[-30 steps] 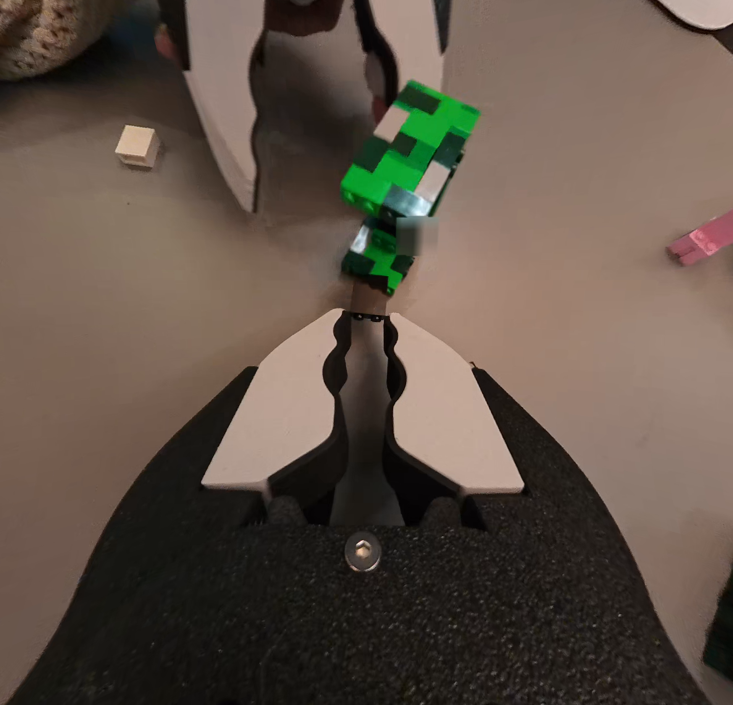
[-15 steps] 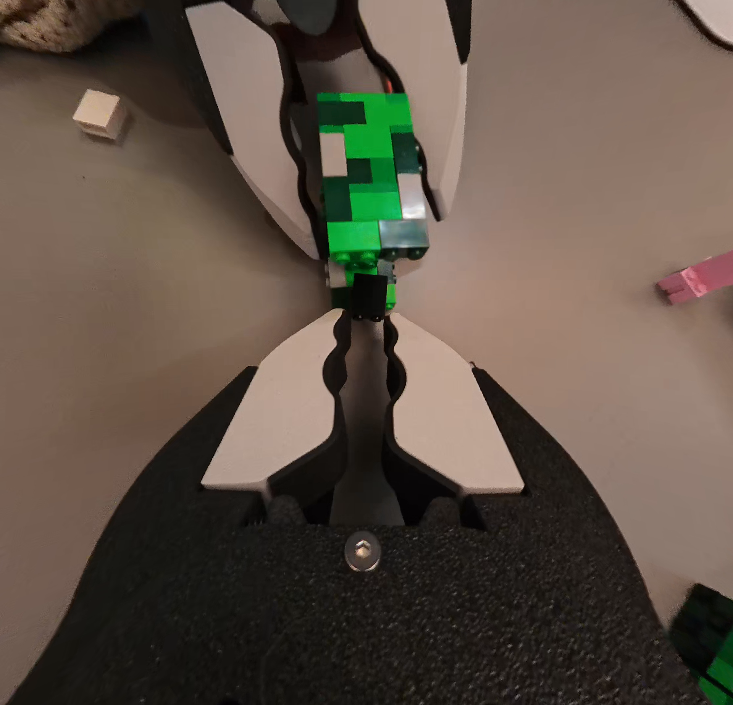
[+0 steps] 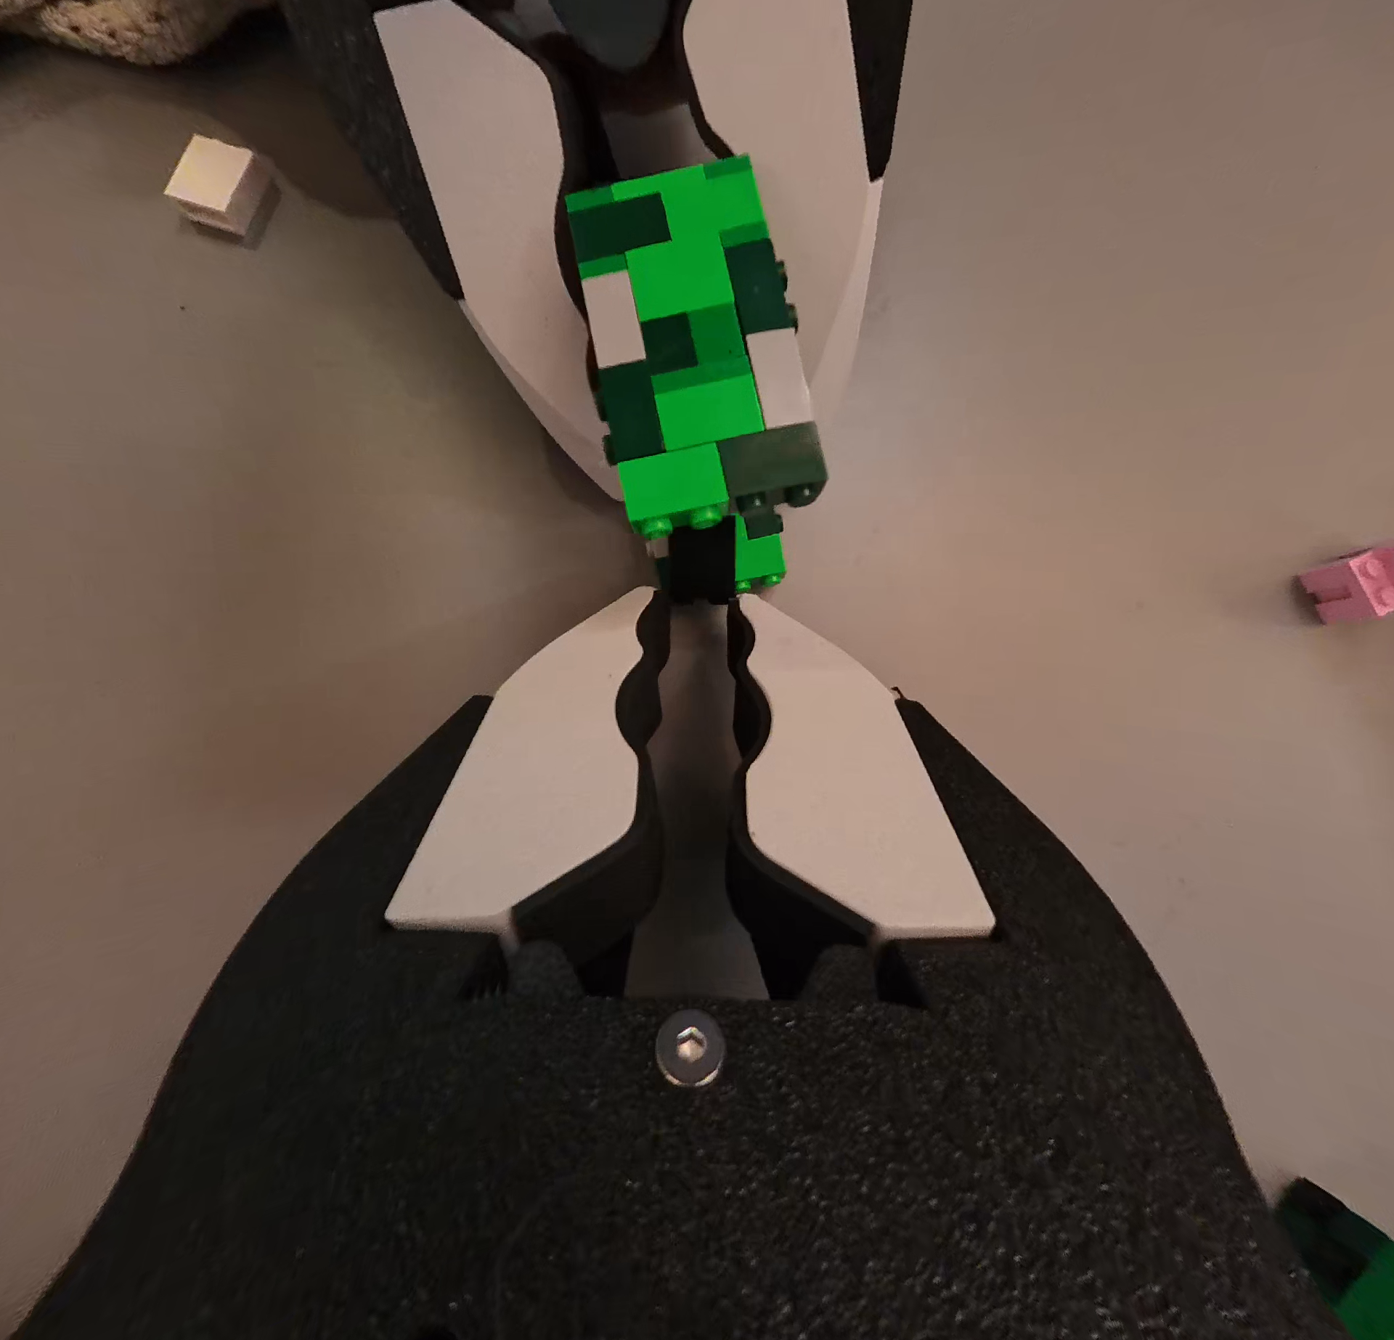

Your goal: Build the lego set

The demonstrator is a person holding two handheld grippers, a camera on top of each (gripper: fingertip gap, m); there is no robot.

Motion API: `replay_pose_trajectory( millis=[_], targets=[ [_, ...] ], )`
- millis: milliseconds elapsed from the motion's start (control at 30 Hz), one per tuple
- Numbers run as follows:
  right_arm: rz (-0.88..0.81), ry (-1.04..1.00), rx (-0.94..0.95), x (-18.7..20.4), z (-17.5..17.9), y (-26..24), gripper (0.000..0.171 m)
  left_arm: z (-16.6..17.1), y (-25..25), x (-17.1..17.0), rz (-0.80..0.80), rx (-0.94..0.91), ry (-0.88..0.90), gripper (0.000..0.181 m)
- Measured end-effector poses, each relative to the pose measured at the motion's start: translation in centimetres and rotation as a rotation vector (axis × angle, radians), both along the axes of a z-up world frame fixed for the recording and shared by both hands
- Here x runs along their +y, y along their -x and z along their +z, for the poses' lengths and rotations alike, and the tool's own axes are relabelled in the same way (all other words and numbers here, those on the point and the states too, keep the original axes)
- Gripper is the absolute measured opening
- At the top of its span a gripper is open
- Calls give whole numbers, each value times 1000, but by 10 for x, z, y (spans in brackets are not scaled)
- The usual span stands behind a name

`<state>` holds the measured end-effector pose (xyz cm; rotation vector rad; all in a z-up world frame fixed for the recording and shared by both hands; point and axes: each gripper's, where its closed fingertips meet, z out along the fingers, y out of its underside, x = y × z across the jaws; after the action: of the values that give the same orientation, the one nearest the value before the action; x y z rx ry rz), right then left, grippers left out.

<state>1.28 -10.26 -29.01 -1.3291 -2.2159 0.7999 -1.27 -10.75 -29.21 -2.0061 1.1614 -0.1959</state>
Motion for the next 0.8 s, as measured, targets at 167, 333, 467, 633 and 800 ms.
replay_pose_trajectory(
  millis=[167,333,467,633,800],
  targets=[
    [1,42,39,0,2,-1,19,0,2,1,15,-31,9,48],
    [27,110,108,-2,5,6,25,-1,-1,-1,-2,-68,36,54],
    [43,119,77,-1,-2,8,25,-1,1,0,6,-45,32,43],
    [86,111,80,0,-2,11,22,-2,2,0,15,-63,58,42],
    [169,125,71,0,-1,9,19,-3,2,-1,1,-65,66,42]
  ],
)
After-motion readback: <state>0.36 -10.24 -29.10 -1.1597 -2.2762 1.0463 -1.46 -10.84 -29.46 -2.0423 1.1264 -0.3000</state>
